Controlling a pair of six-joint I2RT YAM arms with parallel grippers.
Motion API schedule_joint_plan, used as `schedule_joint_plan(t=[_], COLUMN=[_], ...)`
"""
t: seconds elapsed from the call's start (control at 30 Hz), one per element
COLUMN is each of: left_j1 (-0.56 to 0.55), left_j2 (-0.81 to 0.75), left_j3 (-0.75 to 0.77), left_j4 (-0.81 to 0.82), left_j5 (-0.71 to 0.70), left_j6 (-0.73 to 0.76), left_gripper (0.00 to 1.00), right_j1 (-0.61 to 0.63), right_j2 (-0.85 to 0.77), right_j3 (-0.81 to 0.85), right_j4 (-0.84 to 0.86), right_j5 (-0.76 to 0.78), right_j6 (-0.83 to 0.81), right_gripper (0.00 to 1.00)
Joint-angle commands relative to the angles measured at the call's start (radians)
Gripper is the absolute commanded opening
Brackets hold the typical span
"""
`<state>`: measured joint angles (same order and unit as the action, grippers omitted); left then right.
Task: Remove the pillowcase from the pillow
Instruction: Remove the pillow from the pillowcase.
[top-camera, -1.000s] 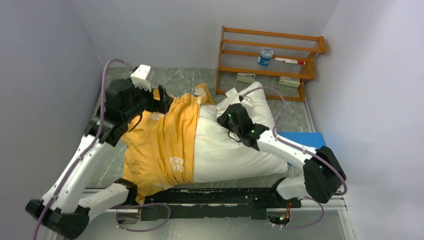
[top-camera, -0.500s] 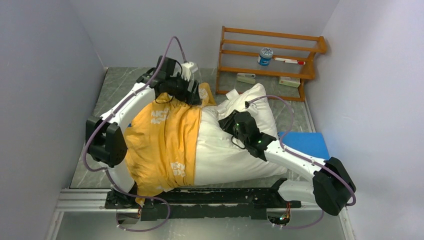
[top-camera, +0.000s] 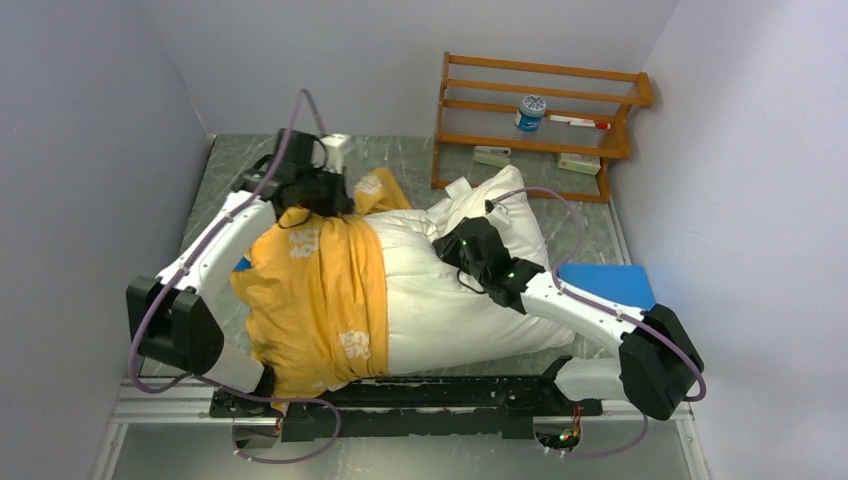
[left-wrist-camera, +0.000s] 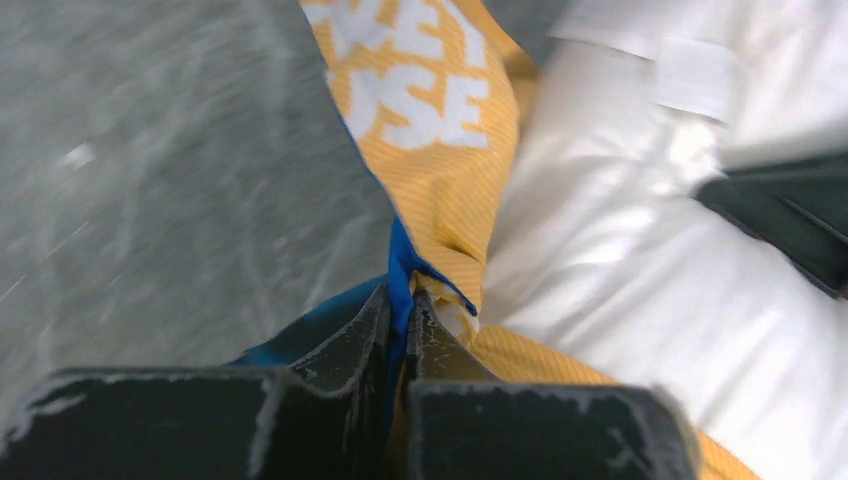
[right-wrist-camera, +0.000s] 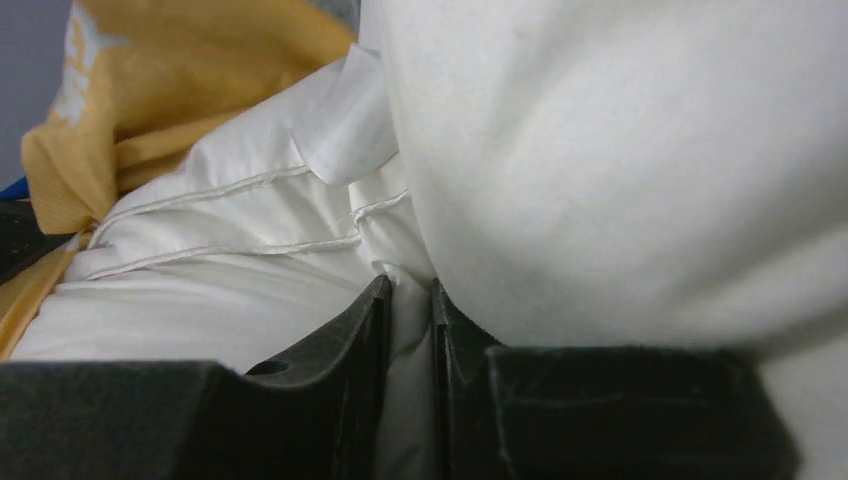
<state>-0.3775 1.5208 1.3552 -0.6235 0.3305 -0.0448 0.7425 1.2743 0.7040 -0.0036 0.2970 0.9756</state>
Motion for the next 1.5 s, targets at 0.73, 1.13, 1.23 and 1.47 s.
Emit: schedule_joint_plan(t=[0.73, 1.13, 1.23, 1.47], left_j1=[0.222, 0.14, 0.141, 0.141], left_j2=[0.256, 0.405, 0.231, -0.12], left_j3=[0.524, 0.748, 0.557, 0.183], left_j4=[-0.062, -0.11, -0.05, -0.058], left_j5=[-0.005, -0.288, -0.353, -0.304], left_j6=[-0.095, -0.144, -0.135, -0.162], left_gripper=[0.05, 0.97, 0.97, 0.97], right_j1=[-0.009, 0.031, 0.032, 0.033], right_j2=[-0.237, -0.242, -0.167, 0.08], right_j3=[0.388, 0.216, 0.229, 0.355], right_j4=[-0.562, -0.573, -0.636, -0.774], right_j5=[-0.208, -0.294, -0.142, 0.092], right_j6=[-0.468, -0.335, -0.304, -0.191], right_gripper=[0.91, 0.94, 0.95, 1.0])
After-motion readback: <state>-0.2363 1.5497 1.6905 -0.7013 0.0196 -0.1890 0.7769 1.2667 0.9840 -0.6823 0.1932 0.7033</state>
